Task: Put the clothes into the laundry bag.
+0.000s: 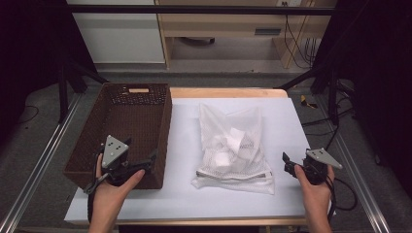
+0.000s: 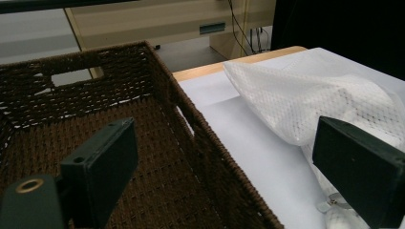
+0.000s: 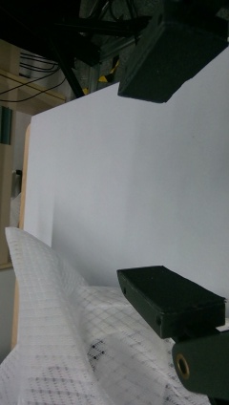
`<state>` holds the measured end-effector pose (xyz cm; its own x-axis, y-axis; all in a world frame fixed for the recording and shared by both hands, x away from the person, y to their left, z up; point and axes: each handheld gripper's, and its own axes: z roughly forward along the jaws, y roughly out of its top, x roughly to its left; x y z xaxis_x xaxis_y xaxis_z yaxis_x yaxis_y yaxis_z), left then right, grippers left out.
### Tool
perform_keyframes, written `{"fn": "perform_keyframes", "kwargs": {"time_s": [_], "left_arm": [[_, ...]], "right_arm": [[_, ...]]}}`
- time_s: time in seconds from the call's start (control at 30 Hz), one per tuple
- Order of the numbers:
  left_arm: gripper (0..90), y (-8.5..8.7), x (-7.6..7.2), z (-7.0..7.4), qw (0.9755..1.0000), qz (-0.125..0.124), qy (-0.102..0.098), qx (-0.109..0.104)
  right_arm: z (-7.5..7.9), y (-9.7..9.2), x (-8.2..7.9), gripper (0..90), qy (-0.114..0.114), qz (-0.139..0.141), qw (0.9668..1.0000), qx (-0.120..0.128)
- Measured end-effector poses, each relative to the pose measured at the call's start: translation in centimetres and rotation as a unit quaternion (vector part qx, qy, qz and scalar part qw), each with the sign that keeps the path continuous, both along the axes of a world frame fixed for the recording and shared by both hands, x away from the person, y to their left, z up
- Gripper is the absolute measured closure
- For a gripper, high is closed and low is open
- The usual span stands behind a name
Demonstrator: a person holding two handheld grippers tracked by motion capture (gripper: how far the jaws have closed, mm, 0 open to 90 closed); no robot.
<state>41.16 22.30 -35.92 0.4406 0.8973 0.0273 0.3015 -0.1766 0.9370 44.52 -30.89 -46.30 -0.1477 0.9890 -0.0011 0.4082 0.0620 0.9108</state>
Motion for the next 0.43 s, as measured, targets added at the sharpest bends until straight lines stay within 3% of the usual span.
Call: {"fn": "perform_keyframes", "kwargs": {"time_s": [0.27, 0.43], "left_arm": [[8.2, 1.2, 0.2, 0.1, 0.9998, 0.017, 0.003, -0.005], [8.2, 1.6, 0.1, 0.2, 0.9998, 0.02, 0.003, -0.005]], "right_arm": [[-0.6, 0.0, 0.3, 10.7, 0.018, -0.002, 0.9998, 0.006], [-0.5, 0.0, 0.2, 9.8, 0.012, -0.003, 0.9999, 0.007]]}}
